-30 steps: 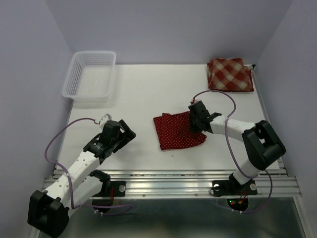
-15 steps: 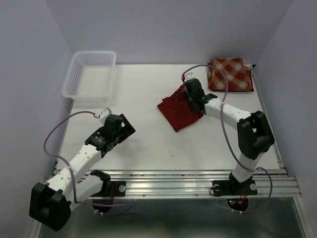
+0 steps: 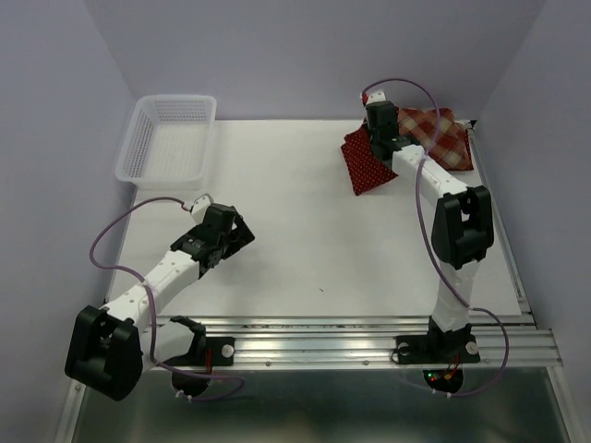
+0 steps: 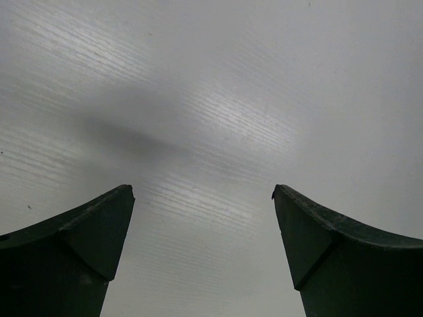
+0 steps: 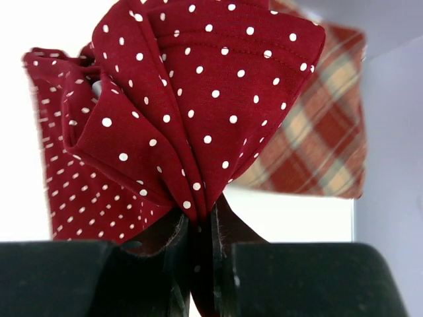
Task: Fold and stack the skirts
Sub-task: Neatly place the folded skirt to the corner
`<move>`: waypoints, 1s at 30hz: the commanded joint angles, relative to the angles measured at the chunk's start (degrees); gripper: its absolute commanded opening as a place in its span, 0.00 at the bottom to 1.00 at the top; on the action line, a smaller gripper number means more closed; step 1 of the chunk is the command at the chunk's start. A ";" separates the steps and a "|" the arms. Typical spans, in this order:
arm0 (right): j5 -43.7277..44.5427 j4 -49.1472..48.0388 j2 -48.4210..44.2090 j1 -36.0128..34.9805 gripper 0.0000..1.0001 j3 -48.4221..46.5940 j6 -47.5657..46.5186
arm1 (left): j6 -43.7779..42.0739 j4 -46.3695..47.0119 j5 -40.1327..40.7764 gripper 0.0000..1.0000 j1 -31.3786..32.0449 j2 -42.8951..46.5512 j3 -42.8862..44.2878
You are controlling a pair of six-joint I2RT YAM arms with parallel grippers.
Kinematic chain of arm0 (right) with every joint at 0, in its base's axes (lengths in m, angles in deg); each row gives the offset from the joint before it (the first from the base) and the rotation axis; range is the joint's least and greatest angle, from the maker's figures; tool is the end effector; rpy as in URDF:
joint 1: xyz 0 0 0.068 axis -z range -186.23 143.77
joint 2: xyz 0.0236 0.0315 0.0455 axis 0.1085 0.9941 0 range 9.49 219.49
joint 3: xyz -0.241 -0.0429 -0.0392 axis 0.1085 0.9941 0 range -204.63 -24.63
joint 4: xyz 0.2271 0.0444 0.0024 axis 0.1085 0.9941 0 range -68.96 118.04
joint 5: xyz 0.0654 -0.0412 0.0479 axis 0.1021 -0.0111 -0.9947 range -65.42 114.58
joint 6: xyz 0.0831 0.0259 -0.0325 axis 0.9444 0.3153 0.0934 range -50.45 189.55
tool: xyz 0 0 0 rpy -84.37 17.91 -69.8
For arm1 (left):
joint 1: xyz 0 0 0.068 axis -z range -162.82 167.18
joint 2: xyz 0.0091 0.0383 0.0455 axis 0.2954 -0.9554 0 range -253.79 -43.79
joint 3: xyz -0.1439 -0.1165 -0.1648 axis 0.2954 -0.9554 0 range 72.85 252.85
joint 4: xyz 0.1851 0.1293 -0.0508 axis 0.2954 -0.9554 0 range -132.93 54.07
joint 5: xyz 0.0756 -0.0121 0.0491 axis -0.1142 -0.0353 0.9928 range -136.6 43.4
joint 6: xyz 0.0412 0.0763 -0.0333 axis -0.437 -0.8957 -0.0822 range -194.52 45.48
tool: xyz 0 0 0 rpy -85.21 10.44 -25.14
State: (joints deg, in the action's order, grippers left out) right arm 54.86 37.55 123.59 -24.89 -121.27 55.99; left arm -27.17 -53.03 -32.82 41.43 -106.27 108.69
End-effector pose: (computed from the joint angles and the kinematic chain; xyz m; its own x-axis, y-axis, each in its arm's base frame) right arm 0.4488 0.1071 0.2426 -0.5428 -0.3970 -0.7401 -0.0076 0.8835 -0.4684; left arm 0.2263 -0.0800 0.1757 -0.6050 -0.5110 -0.6106 -0.2998 0.8567 -0.4198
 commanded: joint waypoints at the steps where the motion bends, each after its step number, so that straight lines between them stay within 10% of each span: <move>1: 2.85 -0.52 2.78 0.98 0.01 -7.50 -2.96 | -1.21 2.60 1.86 0.99 -0.96 -0.54 3.36; 30: 3.82 1.68 9.38 5.12 0.01 -30.80 -11.40 | -3.32 3.13 3.27 0.99 -2.63 -5.81 6.97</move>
State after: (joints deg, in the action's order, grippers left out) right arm 57.02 41.64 133.71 -21.00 -149.75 45.69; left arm -29.29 -50.80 -31.27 39.18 -111.34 113.19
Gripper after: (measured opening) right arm 0.158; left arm 0.986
